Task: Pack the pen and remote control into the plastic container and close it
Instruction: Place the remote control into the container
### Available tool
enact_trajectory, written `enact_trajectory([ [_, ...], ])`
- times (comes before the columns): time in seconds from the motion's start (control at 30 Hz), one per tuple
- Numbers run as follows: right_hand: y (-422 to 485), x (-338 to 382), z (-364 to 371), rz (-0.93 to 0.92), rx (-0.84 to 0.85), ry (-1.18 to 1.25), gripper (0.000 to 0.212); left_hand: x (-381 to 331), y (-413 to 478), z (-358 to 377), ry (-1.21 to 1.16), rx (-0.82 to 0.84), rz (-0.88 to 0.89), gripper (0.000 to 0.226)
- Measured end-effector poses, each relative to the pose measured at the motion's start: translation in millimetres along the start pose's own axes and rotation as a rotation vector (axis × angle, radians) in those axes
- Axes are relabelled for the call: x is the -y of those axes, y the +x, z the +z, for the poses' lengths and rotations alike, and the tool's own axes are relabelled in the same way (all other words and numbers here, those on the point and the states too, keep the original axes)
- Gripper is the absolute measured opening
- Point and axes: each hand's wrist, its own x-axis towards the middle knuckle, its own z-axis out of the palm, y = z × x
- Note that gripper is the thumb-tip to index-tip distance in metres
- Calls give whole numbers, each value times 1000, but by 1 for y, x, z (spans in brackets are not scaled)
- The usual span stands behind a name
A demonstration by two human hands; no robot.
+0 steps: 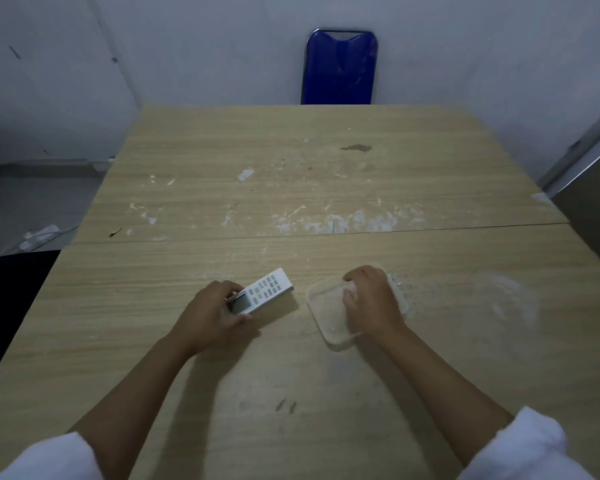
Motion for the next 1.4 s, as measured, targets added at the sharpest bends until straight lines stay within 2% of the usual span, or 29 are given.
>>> enact_trajectory([
  [0.07, 1, -26, -14, 141, -85, -98, 27, -25, 3, 11, -27, -18, 22, 48],
  [0.17, -3, -59, -26, 335, -50, -207, 30, -61, 8, 29, -5, 6, 57, 52],
  [0.3, -5, -83, -30, 458, 18, -77, 23, -97, 19, 53, 89, 19, 101, 55],
  [0.43, -10, -89, -32, 564, 11, 77, 19, -121, 29, 73, 224, 65, 128, 54],
  [0.7, -23, -91, -30, 617, 43, 201, 15, -137, 37, 97, 414, 152, 155, 53],
  [1.07, -22, -97, -26, 596, 59, 273, 12, -139, 36, 98, 394, 288, 104, 55],
  [1.2, -23, -102, -24, 602, 47, 354, 18, -141, 34, 100, 378, 211, 87, 41],
  [1.3, -21, -116, -37, 626, -38, 337, 28, -144, 30, 103, 311, 24, 60, 32],
  [1.4, -18, -149, -61, 652, -162, 222, 14, -141, 25, 107, 195, -192, 56, 29],
])
